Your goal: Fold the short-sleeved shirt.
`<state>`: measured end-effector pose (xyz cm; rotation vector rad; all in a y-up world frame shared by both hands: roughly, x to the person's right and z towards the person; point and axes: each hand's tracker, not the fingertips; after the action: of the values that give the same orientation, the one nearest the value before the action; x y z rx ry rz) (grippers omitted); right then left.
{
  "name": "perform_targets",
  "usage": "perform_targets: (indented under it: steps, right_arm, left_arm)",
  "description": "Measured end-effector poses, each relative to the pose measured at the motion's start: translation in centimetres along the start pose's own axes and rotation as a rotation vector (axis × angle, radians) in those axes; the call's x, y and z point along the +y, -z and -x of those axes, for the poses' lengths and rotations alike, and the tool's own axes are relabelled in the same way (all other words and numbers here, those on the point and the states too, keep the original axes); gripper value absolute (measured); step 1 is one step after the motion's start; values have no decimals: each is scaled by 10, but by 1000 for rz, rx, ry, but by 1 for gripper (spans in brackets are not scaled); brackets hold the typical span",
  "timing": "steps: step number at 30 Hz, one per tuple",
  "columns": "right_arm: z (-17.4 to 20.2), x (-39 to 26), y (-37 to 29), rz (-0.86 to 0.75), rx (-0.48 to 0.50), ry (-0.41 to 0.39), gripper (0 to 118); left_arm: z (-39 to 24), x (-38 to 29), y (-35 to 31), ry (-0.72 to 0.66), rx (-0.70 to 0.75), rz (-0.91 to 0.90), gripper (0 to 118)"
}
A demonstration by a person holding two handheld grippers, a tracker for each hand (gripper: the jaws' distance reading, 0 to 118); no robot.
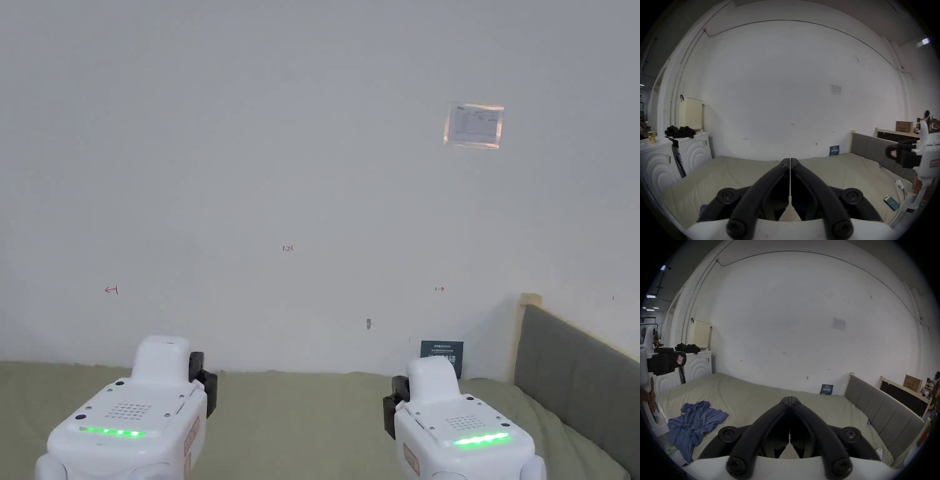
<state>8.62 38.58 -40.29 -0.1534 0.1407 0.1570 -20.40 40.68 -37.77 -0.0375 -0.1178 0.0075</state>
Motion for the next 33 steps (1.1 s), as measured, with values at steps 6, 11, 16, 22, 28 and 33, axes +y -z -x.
perform_targets:
  steps: [6, 11, 16, 22, 28, 33]
  right_arm:
    - [0, -1, -5, -29, -19, -1, 0]
    - [21, -1, -4, -38, 42, 4, 0]
    - [92, -9, 12, -50, 190, 13, 0]
    - [173, -12, 1, -37, 375, 24, 0]
    - [197, -44, 9, 13, 470, 26, 0]
    - [200, -76, 28, 92, 496, -25, 0]
  left_arm:
    - [-3, -5, 6, 12, 19, 16, 0]
    - [29, -12, -7, 12, 86, 14, 0]
    - [86, -19, -51, 41, 234, 23, 0]
    - [139, -25, -106, 64, 400, 74, 0]
    - [209, -60, -60, 33, 406, 353, 0]
    - [248, -141, 23, -191, 268, 821, 0]
